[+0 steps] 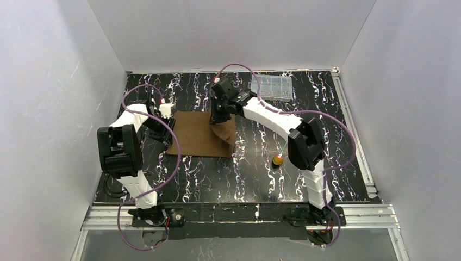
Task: Fold the napkin into a case and place the utensils inside
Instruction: Fold the rectangle-folded napkin at the center of the board.
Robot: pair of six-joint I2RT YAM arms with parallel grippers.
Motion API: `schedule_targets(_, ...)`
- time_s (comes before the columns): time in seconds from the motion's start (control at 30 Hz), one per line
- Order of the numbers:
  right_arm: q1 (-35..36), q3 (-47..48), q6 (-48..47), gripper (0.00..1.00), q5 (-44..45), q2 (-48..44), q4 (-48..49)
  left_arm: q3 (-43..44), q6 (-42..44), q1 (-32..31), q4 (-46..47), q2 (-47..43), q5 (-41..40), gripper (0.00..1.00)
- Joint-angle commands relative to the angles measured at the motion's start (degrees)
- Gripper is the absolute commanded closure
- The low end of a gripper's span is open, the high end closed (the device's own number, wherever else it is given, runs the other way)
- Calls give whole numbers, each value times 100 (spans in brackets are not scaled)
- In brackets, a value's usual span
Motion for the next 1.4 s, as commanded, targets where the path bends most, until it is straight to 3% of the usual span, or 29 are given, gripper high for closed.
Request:
schedule_targets(0.0, 243, 749, 346, 99, -73, 433, 38, -36, -62, 151, -41, -216, 13, 51)
schedule_targets(0.13, 417, 1137, 615, 99, 17, 829, 186, 63, -153, 303, -71, -62, -53, 59)
schedule_targets(0.5, 567, 2080, 1203, 99, -157, 1832, 687, -69, -130, 450, 25, 35, 69, 61)
schedule_targets(1.0, 669, 2081, 1829, 99, -665, 2284, 2152, -121, -218, 452, 301, 318, 72, 65)
schedule_targets(1.37, 689, 2277, 2068, 99, -740, 2817, 2521, -67, -259, 457, 251, 299, 144, 66)
